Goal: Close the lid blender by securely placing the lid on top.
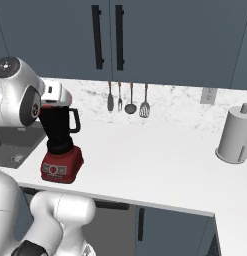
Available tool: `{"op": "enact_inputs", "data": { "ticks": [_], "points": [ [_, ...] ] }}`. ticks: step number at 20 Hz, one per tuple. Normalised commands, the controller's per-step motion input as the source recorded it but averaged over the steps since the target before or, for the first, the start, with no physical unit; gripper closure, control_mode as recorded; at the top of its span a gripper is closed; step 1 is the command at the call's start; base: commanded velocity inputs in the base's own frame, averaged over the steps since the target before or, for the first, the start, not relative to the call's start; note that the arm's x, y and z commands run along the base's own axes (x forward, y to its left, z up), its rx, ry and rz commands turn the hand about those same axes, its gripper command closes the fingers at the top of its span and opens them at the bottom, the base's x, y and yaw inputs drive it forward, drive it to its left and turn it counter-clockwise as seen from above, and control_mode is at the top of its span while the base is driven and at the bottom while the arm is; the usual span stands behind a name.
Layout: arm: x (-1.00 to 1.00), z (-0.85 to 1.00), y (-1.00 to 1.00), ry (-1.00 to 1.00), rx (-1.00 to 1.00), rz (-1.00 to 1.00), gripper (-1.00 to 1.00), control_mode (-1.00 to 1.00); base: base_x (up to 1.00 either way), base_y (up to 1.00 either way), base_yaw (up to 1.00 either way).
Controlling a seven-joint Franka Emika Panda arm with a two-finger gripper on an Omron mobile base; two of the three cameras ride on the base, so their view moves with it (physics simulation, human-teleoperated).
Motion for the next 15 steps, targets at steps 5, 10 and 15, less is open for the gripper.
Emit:
{"op": "enact_inputs", "data": {
  "ticks": [5, 10, 15],
  "points": [
    [-0.43, -0.52, -0.78, -0.04, 0.02, -0.01, -1.0, -1.0, 0.0, 0.0, 0.0],
    [0.0, -0.17, -0.33, 0.0, -0.03, 0.0, -1.0, -1.0, 0.0, 0.0, 0.0],
    [-0.01, -0.04, -0.12, 0.0, 0.0, 0.0, -1.0, -1.0, 0.0, 0.0, 0.0]
  ]
}}
